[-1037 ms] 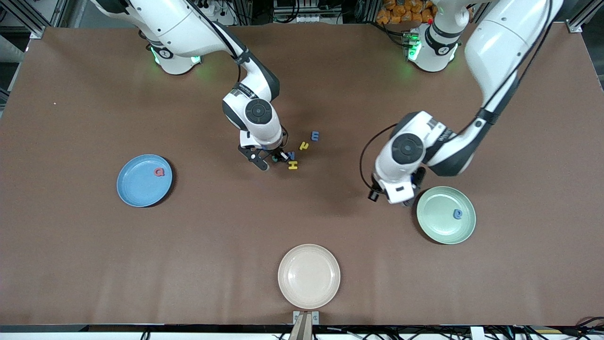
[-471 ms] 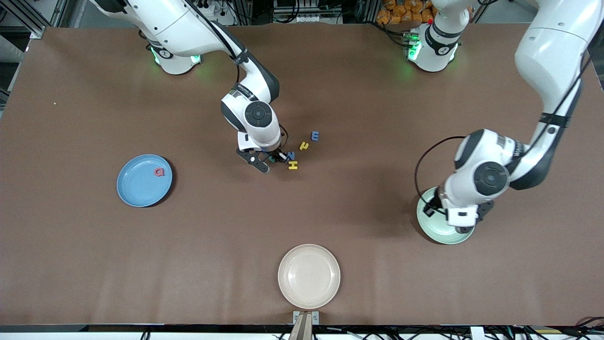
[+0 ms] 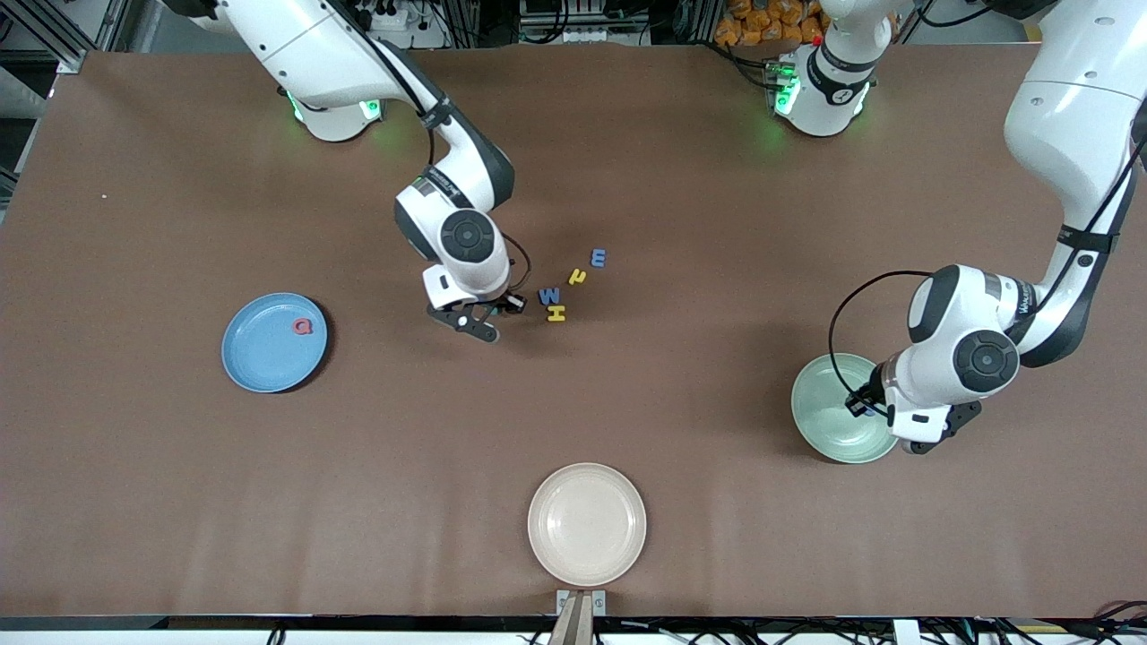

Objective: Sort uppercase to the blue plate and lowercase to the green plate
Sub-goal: 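Carry the m to the green plate while the right gripper carries R, then release the m on the green plate while the right gripper releases R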

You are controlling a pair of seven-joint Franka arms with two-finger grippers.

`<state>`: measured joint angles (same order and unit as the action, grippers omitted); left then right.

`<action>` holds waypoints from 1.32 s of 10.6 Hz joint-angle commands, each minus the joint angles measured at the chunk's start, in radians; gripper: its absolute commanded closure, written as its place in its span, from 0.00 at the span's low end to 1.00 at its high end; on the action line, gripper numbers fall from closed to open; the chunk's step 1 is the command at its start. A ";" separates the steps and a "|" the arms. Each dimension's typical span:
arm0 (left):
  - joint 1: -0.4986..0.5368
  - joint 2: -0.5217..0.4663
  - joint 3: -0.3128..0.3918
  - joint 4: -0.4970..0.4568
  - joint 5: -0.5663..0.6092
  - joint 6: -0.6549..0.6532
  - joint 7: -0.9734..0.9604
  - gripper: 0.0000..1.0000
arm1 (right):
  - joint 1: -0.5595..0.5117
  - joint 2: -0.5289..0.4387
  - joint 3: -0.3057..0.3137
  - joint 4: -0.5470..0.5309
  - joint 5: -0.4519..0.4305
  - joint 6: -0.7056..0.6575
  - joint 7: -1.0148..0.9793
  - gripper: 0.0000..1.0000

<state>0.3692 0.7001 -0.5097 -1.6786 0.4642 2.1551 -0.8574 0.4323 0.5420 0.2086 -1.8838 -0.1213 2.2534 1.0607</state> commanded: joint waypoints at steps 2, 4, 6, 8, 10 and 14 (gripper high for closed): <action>-0.026 -0.017 0.013 0.007 -0.001 0.003 0.081 0.00 | -0.113 -0.062 -0.029 -0.021 0.002 -0.090 -0.369 0.75; -0.050 -0.031 0.011 0.008 0.004 0.000 0.089 0.00 | -0.132 -0.066 -0.136 -0.023 0.005 -0.104 -0.631 0.75; -0.111 -0.068 0.008 0.007 0.004 -0.027 0.092 0.00 | -0.139 -0.073 -0.237 -0.021 0.014 -0.106 -0.869 0.75; -0.171 -0.085 -0.018 0.005 -0.009 -0.073 0.095 0.00 | -0.139 -0.070 -0.346 -0.014 0.076 -0.120 -1.116 0.75; -0.179 -0.079 -0.122 -0.003 -0.012 -0.110 0.097 0.00 | -0.145 -0.071 -0.420 -0.012 0.107 -0.147 -1.269 0.76; -0.364 -0.064 -0.247 -0.027 -0.013 -0.144 0.103 0.00 | -0.225 -0.040 -0.477 -0.023 0.108 -0.146 -1.508 0.74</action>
<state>0.0990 0.6412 -0.7590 -1.7086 0.4638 2.0292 -0.7742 0.2374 0.5006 -0.2725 -1.8941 -0.0288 2.1067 -0.3834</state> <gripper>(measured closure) 0.000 0.718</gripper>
